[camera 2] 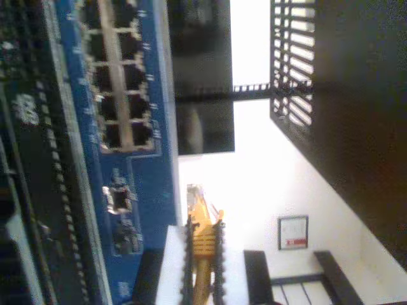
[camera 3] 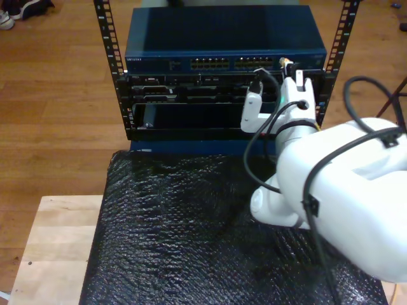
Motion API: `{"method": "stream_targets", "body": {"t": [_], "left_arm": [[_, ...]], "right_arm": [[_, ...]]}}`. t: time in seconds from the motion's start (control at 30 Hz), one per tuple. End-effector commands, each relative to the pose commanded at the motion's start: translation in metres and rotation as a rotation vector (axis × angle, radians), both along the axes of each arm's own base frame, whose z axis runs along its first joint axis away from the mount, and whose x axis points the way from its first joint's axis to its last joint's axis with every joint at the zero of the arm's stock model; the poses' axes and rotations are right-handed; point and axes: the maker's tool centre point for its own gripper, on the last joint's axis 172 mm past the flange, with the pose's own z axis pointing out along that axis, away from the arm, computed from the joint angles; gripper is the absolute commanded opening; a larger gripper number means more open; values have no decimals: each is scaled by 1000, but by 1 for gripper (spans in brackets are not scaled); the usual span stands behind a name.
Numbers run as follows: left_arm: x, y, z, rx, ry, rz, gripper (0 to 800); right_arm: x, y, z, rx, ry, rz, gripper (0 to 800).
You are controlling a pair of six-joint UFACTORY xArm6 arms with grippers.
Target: Grab the cable and plug it in
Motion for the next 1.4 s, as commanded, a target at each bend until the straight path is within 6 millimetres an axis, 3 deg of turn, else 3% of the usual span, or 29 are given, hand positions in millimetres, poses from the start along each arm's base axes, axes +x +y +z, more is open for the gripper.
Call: {"method": "stream_targets", "body": {"t": [0.27,0.37,0.83,1.4], "left_arm": [[0,0,0,0,0,0,800],[0,0,0,0,0,0,800],[0,0,0,0,0,0,800],[0,0,0,0,0,0,800]], "right_arm": [[11,-9,-3,38,-19,-62,0],[13,2,-10,43,-15,-55,0],[14,15,-15,56,-23,-57,0],[17,20,-15,38,-31,-55,0]]}}
